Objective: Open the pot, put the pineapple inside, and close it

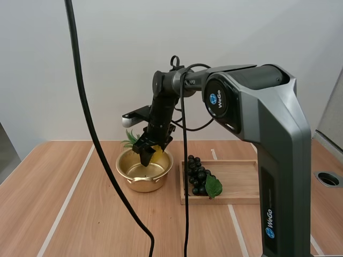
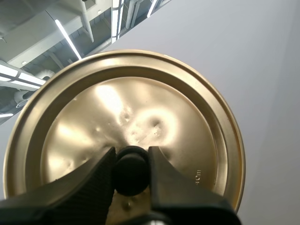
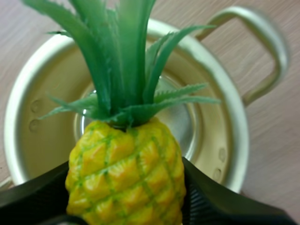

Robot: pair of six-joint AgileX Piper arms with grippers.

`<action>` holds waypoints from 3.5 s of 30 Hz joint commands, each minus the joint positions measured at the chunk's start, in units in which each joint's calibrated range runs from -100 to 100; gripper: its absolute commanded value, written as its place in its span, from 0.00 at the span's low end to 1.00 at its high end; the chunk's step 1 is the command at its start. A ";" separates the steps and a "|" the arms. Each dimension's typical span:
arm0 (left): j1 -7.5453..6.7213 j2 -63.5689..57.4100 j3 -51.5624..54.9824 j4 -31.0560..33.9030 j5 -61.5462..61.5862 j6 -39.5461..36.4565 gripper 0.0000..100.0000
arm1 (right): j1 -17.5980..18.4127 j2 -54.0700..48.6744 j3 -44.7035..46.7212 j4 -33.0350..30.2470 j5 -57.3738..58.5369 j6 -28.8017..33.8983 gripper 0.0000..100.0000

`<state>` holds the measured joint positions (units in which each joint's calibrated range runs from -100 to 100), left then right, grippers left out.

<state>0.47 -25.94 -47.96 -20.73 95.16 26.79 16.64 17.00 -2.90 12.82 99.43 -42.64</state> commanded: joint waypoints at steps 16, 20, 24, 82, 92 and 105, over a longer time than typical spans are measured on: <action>-0.15 -0.04 -0.24 0.03 -0.45 -0.51 0.00 | 0.45 6.24 1.02 1.63 0.57 -1.39 0.00; -0.15 -0.04 -0.24 0.03 -0.45 -0.51 0.00 | 0.45 6.54 1.02 1.53 0.57 -1.39 0.00; -0.15 -0.04 -0.24 0.03 -0.45 -0.51 0.00 | 0.45 6.58 1.02 1.55 0.57 -1.62 0.00; -0.15 -0.04 -0.24 0.03 1.98 -0.51 0.00 | 0.45 -0.77 -8.90 -3.26 0.57 0.16 1.00; -0.15 -0.04 -0.24 0.03 1.98 -0.51 0.00 | 0.45 -8.60 -14.84 -6.01 0.57 1.45 1.00; -0.15 -0.04 -0.24 0.03 1.44 -0.51 0.00 | -0.43 -19.55 -17.28 -28.09 0.57 10.17 1.00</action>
<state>0.47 -25.94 -47.96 -20.73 98.49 26.79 16.92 -0.10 -19.91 -12.99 99.37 -33.41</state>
